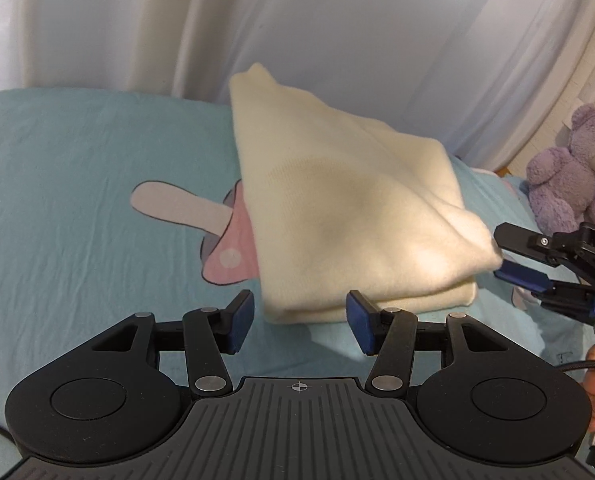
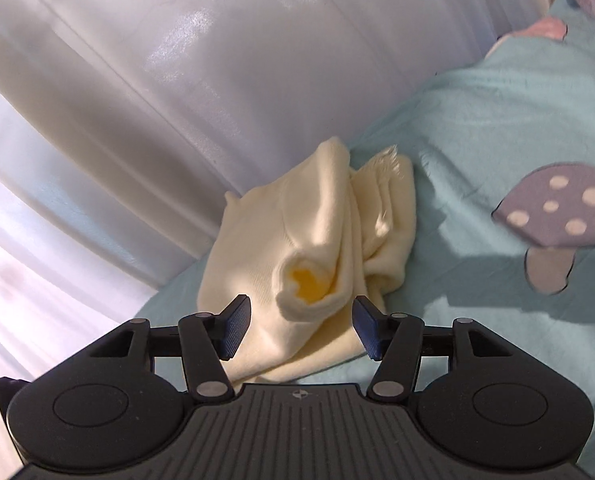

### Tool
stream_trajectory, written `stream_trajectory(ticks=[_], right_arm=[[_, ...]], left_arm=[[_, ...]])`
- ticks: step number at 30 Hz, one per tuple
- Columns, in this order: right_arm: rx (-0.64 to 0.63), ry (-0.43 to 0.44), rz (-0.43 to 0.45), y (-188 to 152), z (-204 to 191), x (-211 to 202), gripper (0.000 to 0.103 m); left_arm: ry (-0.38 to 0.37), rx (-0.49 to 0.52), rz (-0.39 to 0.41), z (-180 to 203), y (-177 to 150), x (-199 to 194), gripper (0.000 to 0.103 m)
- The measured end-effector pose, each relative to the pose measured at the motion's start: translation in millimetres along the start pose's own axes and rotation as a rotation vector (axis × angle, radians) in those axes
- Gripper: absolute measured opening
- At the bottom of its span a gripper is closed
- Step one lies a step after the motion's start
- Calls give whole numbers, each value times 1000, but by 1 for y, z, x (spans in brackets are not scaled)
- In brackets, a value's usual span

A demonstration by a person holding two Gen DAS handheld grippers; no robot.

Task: Fold small clothes

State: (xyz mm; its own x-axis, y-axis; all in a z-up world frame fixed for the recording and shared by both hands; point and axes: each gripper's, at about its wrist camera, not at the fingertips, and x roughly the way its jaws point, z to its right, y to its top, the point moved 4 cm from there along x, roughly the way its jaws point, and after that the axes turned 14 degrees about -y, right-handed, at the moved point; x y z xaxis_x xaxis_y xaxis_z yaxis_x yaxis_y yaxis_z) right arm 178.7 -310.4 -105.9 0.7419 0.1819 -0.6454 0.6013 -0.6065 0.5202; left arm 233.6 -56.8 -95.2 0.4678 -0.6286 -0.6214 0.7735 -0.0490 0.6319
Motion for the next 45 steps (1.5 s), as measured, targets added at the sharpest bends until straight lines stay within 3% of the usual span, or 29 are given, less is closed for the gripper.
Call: stream_trajectory(ticks=[2,4,5,7,8,10,12,15,19,23,26,27,31,39,43,45], right_arm=[[3,-3,-18,-5,1,15,52],[6,-6,-17,-3,-5,30,25],[17,-9,-17,-3,-8,36,17],[106,-18,-53,-3,-8,45,12],[191,37,-81,-3,-4,47,11],[503,281,-182,-8,16,50,9],[613,365,-194,-10,28,49,9],[378,122,-111,-5,24,40,8],[163,-10,-51,-5,0,33,8],[126,93,-3,-4,-15,19,8],[-2,-58,-43,-9,-14,29,12],[-9,-71,-70,-9,-10,34,16],[56,-13,-48,1,11,16,35],[109,40,3,55,13,27,41],[93,7,-76,56,10,60,39],[38,-32,-67,56,0,65,23]], left_arm=[[12,11,-14,7,-6,2,59],[32,29,-19,12,-7,5,60],[38,35,-20,14,-7,6,61],[51,39,-24,14,-5,10,61],[58,36,-27,13,-4,13,61],[68,26,-32,12,-2,15,61],[80,26,-26,11,-1,16,61],[112,25,-13,7,2,17,61],[119,-10,-9,1,4,18,60],[132,-28,46,-1,7,8,58],[132,-39,61,-6,6,2,60],[129,-48,42,-8,5,3,60],[126,-27,13,-12,1,-3,62],[121,5,57,-9,2,-34,64],[125,-17,62,-13,5,-36,65],[129,-19,62,-13,6,-35,64]])
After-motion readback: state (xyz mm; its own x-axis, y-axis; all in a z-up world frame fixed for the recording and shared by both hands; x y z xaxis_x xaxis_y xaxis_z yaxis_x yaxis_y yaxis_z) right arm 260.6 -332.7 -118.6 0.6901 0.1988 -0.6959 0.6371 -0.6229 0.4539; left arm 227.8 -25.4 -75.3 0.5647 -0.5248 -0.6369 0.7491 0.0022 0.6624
